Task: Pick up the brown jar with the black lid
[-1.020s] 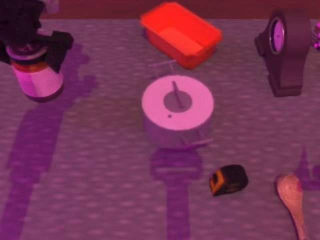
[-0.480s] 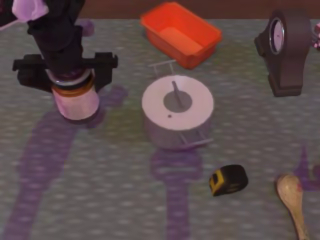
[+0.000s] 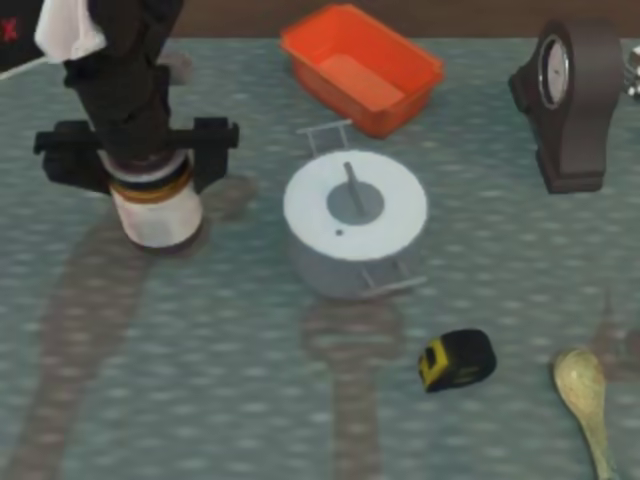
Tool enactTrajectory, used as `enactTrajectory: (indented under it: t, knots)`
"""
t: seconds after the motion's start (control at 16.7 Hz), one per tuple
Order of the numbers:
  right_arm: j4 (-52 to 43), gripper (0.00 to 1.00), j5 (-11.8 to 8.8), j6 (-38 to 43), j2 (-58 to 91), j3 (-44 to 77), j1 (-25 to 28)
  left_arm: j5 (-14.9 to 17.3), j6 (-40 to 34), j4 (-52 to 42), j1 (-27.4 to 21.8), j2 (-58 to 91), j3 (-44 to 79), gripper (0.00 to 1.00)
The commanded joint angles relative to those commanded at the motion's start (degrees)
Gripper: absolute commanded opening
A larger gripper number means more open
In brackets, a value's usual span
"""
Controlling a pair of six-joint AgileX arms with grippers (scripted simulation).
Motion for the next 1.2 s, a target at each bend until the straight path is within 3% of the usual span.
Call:
enactTrajectory:
  t: [0.42,1.2]
  knots:
    - [0.0,1.0,0.0,0.0,0.0,0.0,0.0,0.13,0.09,5.73,0.01,1.94,-3.69,0.0]
    - [0.0,1.0,0.0,0.0,0.0,0.0,0.0,0.13,0.09,5.73,0.01,1.94,-3.69,0.98]
